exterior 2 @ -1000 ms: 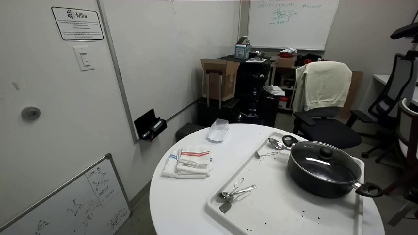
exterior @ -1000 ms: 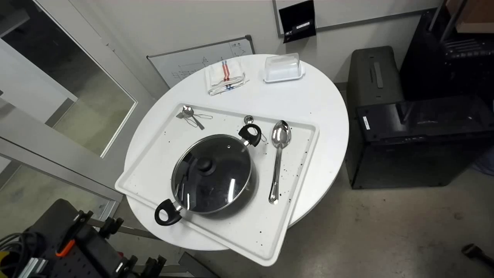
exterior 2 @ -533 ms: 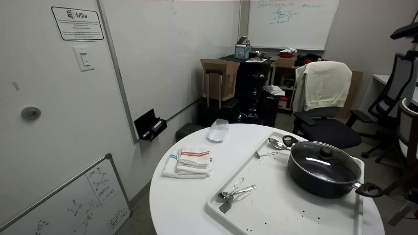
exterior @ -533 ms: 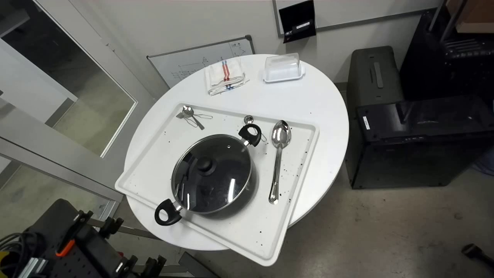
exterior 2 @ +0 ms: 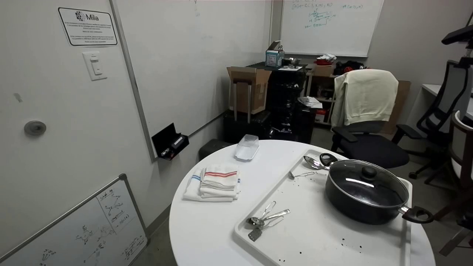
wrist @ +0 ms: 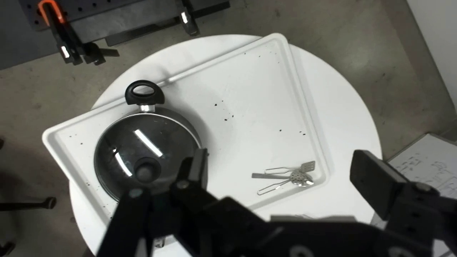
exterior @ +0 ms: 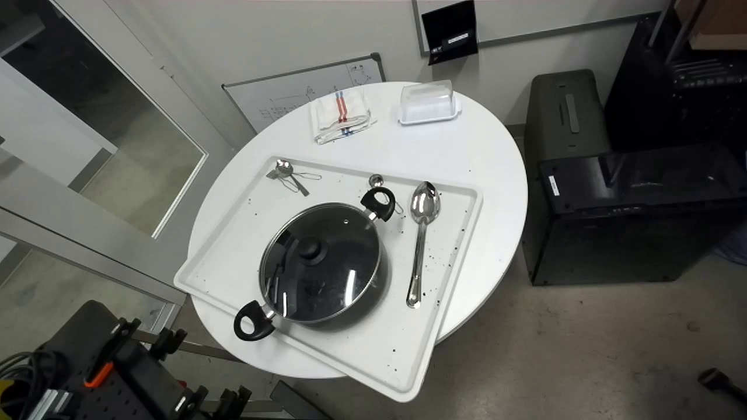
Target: Uncover the pot
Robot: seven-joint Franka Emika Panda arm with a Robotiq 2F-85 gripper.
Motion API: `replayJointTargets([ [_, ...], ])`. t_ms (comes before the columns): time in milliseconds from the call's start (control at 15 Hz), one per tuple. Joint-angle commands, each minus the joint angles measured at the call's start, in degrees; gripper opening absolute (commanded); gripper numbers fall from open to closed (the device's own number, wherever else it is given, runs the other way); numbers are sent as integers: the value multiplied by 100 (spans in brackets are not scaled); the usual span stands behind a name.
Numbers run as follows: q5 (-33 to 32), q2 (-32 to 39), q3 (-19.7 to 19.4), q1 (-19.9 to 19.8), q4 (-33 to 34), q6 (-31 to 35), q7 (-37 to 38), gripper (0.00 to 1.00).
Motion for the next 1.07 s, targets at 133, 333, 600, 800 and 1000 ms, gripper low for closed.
replayJointTargets([
  [133,-656,599,-173,-512,-620,1357,-44,100],
  [333,-979,1057,-279,-770,-843,2108,22,100],
  [600,-1438,1873,-460,-1060,-950,3071,-33,100],
  [800,-1813,2567,-619,-1231,-810,3515,-45,100],
  [1000,-2189,3219,-827,-1292,-608,3811,-146,100],
])
